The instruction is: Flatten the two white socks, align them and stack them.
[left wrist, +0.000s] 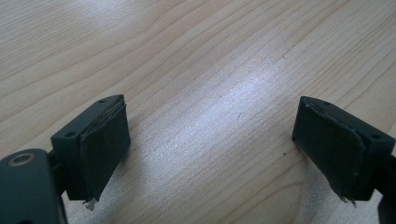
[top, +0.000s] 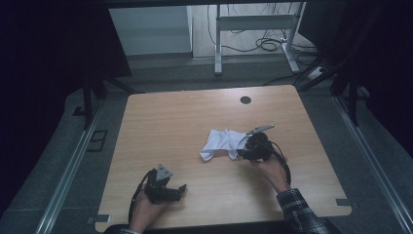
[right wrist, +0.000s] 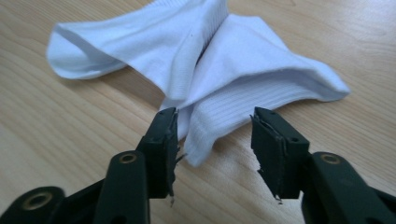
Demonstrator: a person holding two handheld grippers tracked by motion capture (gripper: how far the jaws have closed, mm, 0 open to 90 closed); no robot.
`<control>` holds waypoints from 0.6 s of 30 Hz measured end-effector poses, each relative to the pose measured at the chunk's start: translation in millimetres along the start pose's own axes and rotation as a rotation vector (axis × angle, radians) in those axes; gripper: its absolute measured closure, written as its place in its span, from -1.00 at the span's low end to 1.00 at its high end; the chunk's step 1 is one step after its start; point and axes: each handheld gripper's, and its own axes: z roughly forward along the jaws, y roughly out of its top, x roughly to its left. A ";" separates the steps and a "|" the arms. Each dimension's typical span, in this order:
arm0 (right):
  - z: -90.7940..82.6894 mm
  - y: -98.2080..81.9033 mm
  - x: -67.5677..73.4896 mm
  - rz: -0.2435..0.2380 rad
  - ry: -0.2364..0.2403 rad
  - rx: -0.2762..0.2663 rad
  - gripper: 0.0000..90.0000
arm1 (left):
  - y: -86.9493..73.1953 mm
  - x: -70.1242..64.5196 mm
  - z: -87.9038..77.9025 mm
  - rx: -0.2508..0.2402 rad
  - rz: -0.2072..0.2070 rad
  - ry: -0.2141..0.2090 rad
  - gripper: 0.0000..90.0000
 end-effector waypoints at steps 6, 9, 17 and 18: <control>13.5 -3.5 0.5 0.018 -0.002 0.023 0.74 | -0.1 -0.3 0.0 0.000 -0.004 0.000 -0.76; 11.1 -3.3 0.7 0.013 -0.003 0.025 0.83 | -0.1 -0.3 0.0 0.000 -0.003 0.000 -0.76; -19.4 12.3 -0.9 -0.036 -0.041 -0.006 0.83 | -0.1 -0.3 0.0 0.000 -0.003 0.000 -0.76; -30.8 19.1 -1.3 -0.049 -0.048 -0.012 0.83 | 0.0 -0.1 0.0 0.000 0.000 0.000 -0.76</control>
